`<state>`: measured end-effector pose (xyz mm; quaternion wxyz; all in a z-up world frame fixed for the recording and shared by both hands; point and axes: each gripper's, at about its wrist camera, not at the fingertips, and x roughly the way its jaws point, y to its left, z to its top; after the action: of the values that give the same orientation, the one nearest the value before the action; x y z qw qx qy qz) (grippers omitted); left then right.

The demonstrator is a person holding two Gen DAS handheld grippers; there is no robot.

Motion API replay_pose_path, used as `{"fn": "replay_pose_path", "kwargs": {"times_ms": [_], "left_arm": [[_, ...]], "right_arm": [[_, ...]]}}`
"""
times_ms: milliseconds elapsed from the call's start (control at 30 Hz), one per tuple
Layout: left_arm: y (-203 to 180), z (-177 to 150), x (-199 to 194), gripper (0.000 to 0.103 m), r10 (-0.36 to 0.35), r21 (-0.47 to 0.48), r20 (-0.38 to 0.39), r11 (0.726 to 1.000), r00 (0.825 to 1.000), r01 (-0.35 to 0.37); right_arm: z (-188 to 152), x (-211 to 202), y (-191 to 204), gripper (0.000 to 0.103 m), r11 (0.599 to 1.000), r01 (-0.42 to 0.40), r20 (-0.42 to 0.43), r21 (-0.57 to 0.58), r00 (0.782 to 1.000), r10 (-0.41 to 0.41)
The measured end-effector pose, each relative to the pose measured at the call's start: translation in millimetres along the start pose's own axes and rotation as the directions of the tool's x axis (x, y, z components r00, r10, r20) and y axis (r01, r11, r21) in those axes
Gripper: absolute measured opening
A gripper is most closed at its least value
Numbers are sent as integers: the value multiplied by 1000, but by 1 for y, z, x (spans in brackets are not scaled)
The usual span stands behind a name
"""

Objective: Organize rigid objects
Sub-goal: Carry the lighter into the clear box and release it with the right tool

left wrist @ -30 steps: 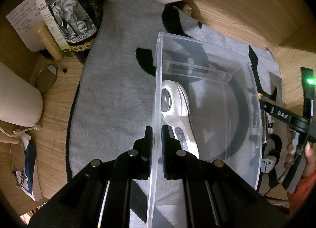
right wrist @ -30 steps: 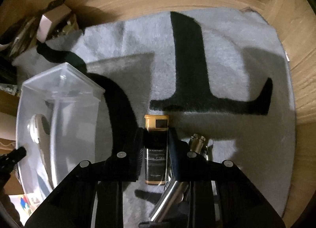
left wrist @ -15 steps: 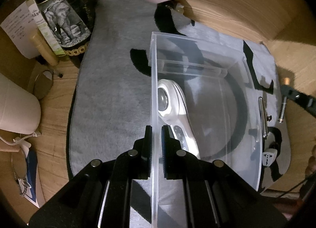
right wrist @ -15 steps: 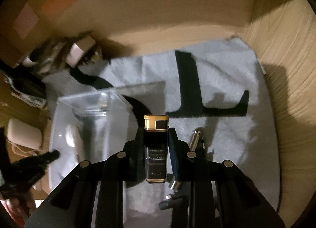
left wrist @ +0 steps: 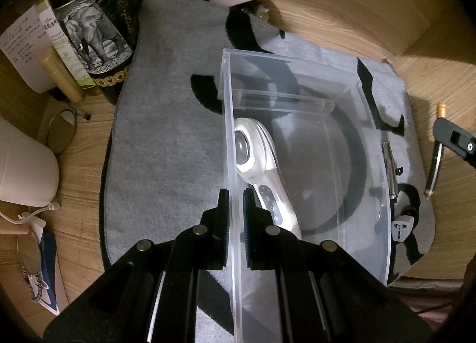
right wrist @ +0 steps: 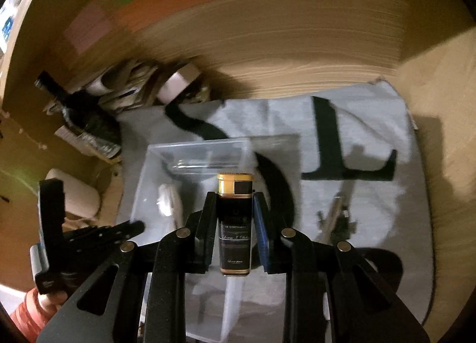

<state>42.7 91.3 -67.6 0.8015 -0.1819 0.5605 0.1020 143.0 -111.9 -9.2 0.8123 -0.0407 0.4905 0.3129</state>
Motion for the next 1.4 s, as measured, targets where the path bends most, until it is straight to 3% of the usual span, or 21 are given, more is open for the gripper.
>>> {"fn": "replay_pose_path", "kwargs": {"times_ms": [300, 900, 1233, 1400], "left_arm": [[0, 0, 0, 7, -12, 2, -2, 1000, 1000, 12], [-3, 3, 1, 7, -7, 17, -16, 1000, 1000, 7], [-3, 3, 2, 7, -6, 11, -18, 1000, 1000, 6], [-3, 2, 3, 7, -3, 13, -18, 1000, 1000, 3]], "right_arm": [[-6, 32, 37, 22, 995, -57, -83, -79, 995, 51], [-27, 117, 55, 22, 987, -31, -304, -157, 952, -19], [-29, 120, 59, 22, 983, -39, -332, -178, 943, -23], [-26, 106, 59, 23, 984, -44, -302, -171, 953, -10]]}}
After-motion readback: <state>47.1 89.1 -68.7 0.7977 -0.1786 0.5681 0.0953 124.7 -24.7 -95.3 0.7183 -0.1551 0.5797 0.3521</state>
